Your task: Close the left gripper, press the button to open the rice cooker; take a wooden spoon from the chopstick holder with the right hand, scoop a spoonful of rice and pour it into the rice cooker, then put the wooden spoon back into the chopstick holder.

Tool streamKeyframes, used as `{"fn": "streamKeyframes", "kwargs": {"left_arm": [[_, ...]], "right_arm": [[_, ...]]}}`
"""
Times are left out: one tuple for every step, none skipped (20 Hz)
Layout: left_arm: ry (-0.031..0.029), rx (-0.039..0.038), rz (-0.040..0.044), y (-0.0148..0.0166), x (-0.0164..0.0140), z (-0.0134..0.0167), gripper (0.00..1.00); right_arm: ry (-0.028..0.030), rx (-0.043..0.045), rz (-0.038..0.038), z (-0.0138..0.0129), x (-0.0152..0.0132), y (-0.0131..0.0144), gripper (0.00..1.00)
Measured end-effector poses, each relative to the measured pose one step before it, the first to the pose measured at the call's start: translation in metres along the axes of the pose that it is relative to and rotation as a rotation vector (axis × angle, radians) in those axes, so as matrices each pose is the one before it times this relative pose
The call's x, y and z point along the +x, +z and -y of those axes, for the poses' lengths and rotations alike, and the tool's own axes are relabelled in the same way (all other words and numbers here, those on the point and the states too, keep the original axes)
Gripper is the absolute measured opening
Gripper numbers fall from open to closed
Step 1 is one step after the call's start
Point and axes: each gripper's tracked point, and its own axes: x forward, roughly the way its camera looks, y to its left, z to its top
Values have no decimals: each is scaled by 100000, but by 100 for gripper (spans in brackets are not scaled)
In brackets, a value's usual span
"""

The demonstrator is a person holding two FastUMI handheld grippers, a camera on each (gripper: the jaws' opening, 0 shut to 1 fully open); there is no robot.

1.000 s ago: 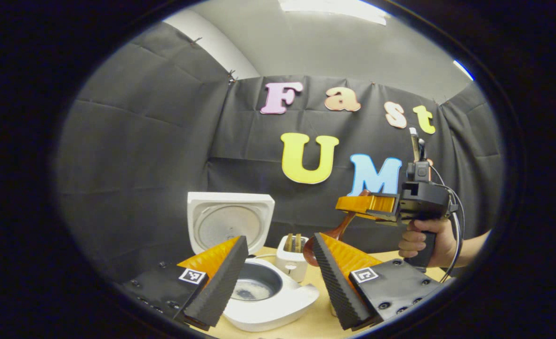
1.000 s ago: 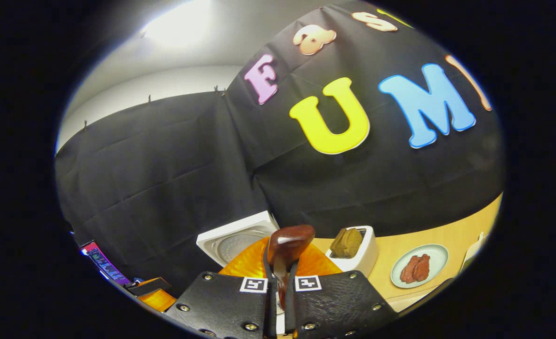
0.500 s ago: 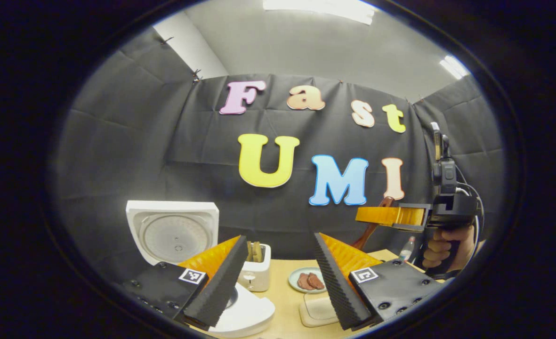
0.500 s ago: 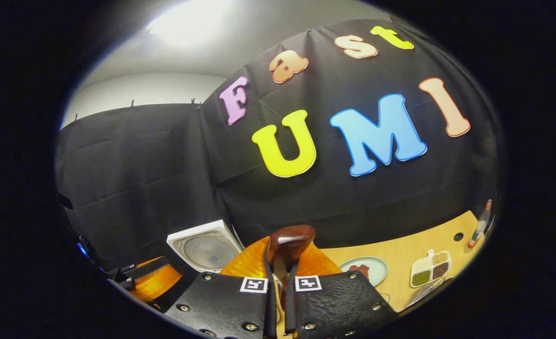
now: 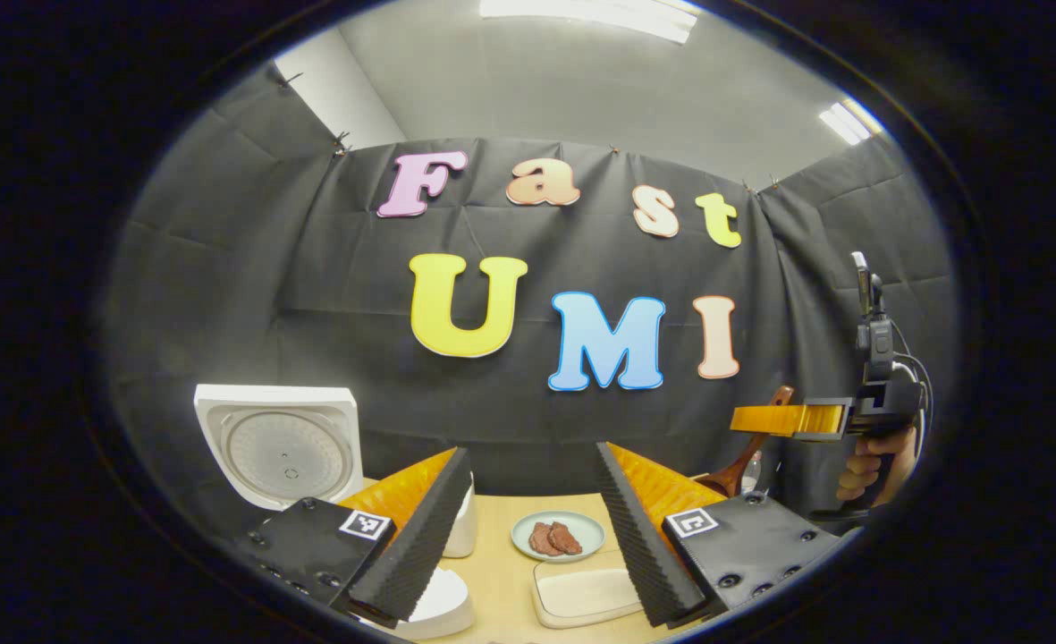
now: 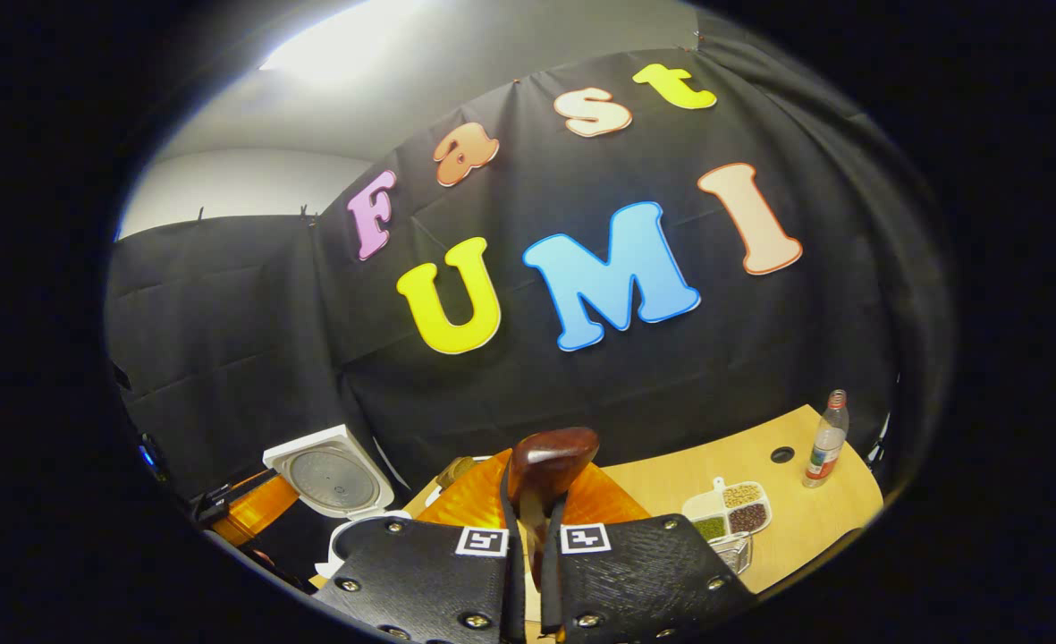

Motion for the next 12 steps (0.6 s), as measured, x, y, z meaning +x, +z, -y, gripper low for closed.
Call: {"fn": "streamKeyframes", "kwargs": {"left_arm": [[-268,641,-142,-9,-64,458,96],[-283,429,-87,55,94,475,96],[-244,263,-175,-49,84,387,96],[65,264,-391,-5,-58,279,96],[545,392,-336,-143,-132,-53,96],[746,216,-219,-2,-120,-39,96],[625,-39,-144,-32,50,-36,96],[756,-34,-226,-77,-23,-149,96],[649,201,-500,-225,7,-109,96],[703,366,-577,-157,28,-59,96],[677,431,-321,63,-138,-204,96],[531,203,-248,17,-42,-92,96]], "right_arm": [[-2106,-151,671,1109,-393,155,7],[-2096,-63,305,1168,-272,152,7],[-2172,-104,448,1117,-333,74,7],[-2428,-330,330,1317,-123,98,7],[-2390,-280,323,1258,-45,-73,7],[-2115,30,-230,1197,13,37,7],[-1873,150,-291,1012,67,-165,7],[-1901,321,-488,1058,92,-153,7],[-1825,179,-268,999,101,-253,7],[-1909,284,-412,957,240,-302,7],[-1652,-121,-538,812,302,-490,7],[-1654,-563,-851,736,423,-513,7]]}}
